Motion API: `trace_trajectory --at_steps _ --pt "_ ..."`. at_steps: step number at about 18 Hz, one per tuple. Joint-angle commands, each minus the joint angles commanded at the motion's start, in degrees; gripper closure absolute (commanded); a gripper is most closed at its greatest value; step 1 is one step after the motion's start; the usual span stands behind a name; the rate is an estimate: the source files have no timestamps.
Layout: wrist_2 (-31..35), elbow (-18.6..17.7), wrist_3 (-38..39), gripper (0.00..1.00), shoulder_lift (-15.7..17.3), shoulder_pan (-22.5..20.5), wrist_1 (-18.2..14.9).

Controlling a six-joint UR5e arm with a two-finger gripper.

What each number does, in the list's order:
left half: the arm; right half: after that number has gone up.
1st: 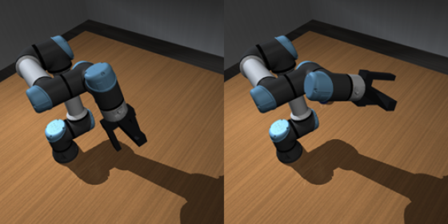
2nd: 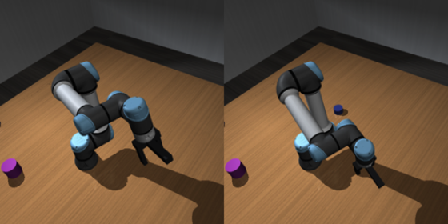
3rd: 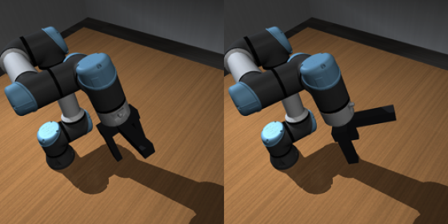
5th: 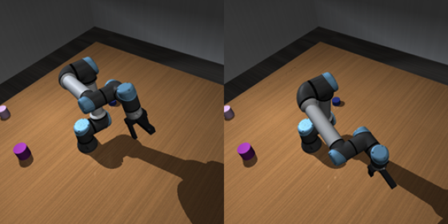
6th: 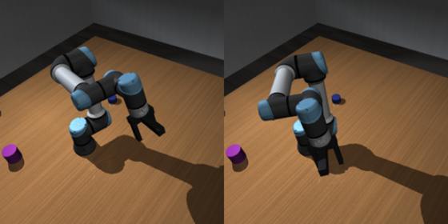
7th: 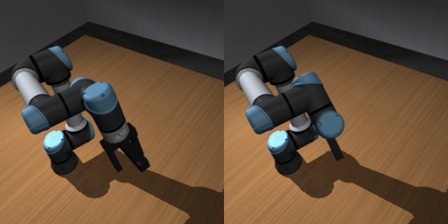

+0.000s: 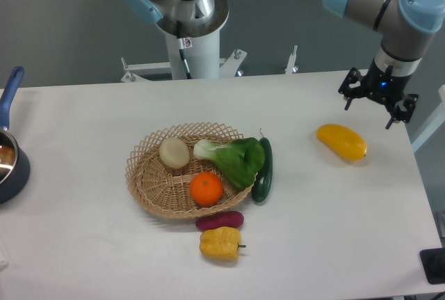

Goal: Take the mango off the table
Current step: 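Move the open gripper over the yellow mango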

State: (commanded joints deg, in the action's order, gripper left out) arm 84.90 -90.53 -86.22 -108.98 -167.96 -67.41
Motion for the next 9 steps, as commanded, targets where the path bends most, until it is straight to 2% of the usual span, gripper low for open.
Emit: trace_trajectory --at_steps 2,5,7,9 --pt "0.0 -0.44 0.09 0.0 0.09 0.0 1.05" --pt "-0.17 -2.11 0.18 0.0 0.17 0.17 4.65" --pt "0.35 -2.2 1.05 0.0 0.09 1.31 5.1" --pt "2.54 -4.65 2.71 0.0 0.26 1.41 5.45"
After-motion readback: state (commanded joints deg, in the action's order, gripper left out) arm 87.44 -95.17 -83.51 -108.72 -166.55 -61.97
